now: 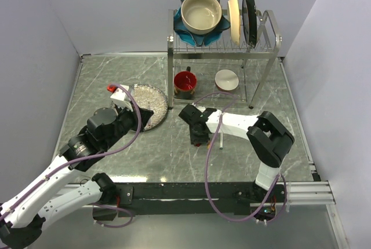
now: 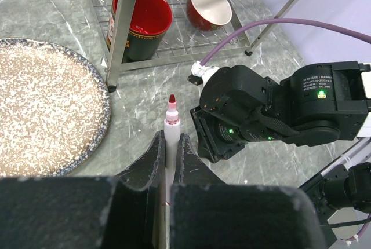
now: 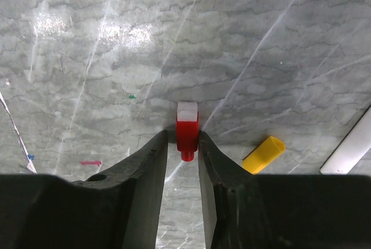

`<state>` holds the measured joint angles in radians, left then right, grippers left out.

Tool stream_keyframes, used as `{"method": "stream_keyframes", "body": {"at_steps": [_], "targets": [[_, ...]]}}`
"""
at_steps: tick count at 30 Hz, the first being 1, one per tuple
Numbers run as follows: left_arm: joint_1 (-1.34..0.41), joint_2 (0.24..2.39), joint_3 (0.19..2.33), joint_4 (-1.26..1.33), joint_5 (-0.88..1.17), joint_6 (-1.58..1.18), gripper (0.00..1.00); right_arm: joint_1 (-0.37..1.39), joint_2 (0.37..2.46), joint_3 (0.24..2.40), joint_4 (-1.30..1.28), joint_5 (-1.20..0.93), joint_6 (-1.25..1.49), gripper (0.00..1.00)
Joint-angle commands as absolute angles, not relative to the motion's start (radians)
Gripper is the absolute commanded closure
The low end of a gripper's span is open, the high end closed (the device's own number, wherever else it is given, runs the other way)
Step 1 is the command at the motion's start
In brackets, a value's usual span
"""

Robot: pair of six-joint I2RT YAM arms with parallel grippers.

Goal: Insert the pens into the pen caps

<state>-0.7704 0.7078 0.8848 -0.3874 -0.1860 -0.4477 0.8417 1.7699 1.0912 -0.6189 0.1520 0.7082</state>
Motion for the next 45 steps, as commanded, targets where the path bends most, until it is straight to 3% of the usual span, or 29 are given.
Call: {"method": "stream_keyframes", "body": {"at_steps": [1,15,18,19,23,32,39,45], "targets": [[-0.775,0.690,0.881,-0.367,-0.189,-0.434,0.99,0.833,1.799,1.121,-0.594,0.238,0.703,0.64],[-0.775,0.692,0.879,-0.364,-0.189,-0.434,0.99,0.819,1.819,1.129,-0.578,0.271,0.676,0.69],[-0.775,0.690,0.877,-0.359,-0.169,-0.431,0.99,0.819,1.815,1.117,-0.577,0.273,0.675,0.84],[-0.775,0.687,0.876,-0.356,-0.154,-0.430,0.99,0.819,1.810,1.115,-0.574,0.276,0.673,0.93],[-0.782,0.675,0.859,-0.289,-0.028,-0.402,0.99,0.819,1.757,1.117,-0.571,0.291,0.644,1.00],[-0.815,0.706,0.830,-0.201,0.353,-0.351,0.99,0.819,1.378,1.123,-0.421,0.218,0.537,1.00],[-0.816,0.689,0.792,-0.078,0.459,-0.402,0.99,0.821,0.987,0.980,-0.003,-0.050,0.563,1.00],[-0.815,0.698,0.752,0.066,0.515,-0.495,0.99,0.822,0.828,0.836,0.340,-0.184,0.663,1.00]]}}
